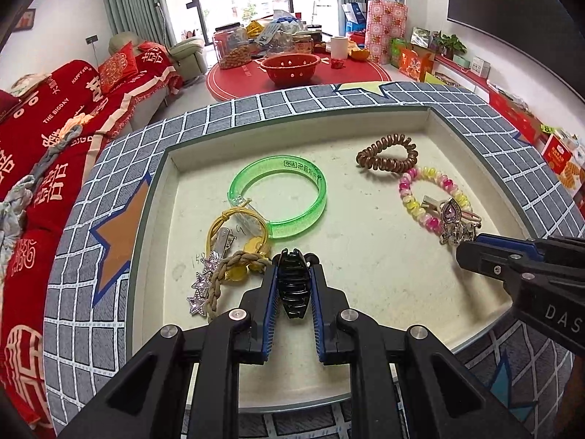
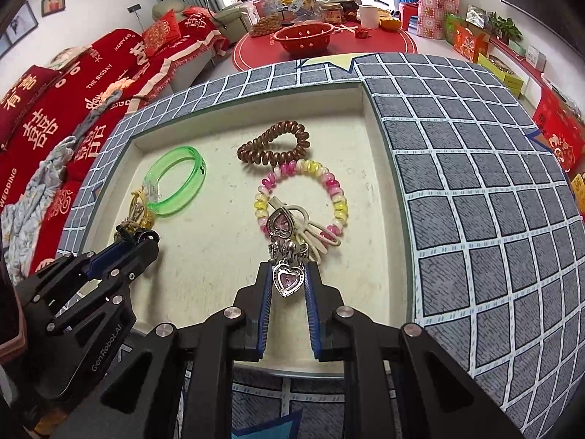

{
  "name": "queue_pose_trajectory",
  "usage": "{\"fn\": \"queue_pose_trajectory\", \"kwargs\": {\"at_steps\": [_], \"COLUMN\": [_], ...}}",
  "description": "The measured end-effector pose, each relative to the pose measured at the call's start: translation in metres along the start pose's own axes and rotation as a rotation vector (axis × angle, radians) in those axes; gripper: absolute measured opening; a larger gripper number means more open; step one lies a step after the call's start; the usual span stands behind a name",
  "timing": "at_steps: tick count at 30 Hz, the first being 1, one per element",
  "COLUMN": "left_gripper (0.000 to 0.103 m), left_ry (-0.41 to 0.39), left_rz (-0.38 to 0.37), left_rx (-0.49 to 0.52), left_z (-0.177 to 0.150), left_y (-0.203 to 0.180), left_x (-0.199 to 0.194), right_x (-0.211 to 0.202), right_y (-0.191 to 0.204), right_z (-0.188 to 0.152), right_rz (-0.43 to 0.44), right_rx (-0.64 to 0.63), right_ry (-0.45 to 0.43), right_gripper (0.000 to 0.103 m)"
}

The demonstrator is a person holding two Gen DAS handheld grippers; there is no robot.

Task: Organize jewelry
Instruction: 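Carry the claw clip and heart pendant over the tray with both tools, then open the right tool to drop the pendant while the left tool releases the claw clip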

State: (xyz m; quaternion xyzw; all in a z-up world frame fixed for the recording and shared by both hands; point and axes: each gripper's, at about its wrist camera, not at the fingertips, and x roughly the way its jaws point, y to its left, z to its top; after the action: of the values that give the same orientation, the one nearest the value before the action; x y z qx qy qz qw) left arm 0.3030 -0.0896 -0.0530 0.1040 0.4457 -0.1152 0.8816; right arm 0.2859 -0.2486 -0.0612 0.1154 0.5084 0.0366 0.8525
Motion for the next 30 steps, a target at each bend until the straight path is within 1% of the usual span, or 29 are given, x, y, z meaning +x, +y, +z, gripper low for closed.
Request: {"fn": "queue_pose_trajectory", "kwargs": {"at_steps": [6,11,14,17,18,19,20,26,28,30], "left_gripper": [0.03,0.03,0.03,0.03,0.03,0.03,0.03,0.03,0.031,0.031], "left_ry": [0.007,0.01,-0.012,-0.009,-0.007,-0.004,-0.004,-0.02,-0.024,-0.03], "left_rz": [0.016,0.016,-0.001,0.002,0.003,0.004,0.006,0.014,0.022,0.04], "left_rx": [0.017,0.023,-0.005,-0.01,-0.013,-0.016,-0.017,-0.014,-0.01,-0.007], "left_z": [0.0,0.0,0.0,0.001,0.001,0.001,0.002,0.004,0.004,0.004], "left_y": [-0.004,-0.004,0.0,0.002,0.002,0.003,0.003,0.004,0.003,0.002], "left_x": [0.001,0.001,-0.006,-0.006,-0.006,-0.006,-0.006,-0.01,-0.011,-0.012], "right_x": [0.003,0.002,0.001,-0.001,-0.002,-0.003,-0.004,-0.019,-0.024,-0.029], "right_y": [0.005,0.003,0.002,0.002,0.002,0.003,0.003,-0.003,-0.006,-0.008], "right_z": [-0.002,-0.003,-0.003,-0.002,-0.002,-0.002,-0.001,0.002,0.002,0.002], "right_rz": [-0.03,-0.023,0.0,0.018,0.021,0.019,0.019,0.058,0.065,0.066], "right_rx": [-0.019,-0.013,-0.004,-0.001,-0.001,0.0,0.002,0.047,0.063,0.071], "right_ry": [-0.003,0.003,0.006,0.002,-0.003,-0.006,-0.012,-0.036,-0.048,-0.056], "right_gripper": [0.02,0.02,0.024,0.033,0.04,0.049,0.051,0.053,0.057,0.059]}}
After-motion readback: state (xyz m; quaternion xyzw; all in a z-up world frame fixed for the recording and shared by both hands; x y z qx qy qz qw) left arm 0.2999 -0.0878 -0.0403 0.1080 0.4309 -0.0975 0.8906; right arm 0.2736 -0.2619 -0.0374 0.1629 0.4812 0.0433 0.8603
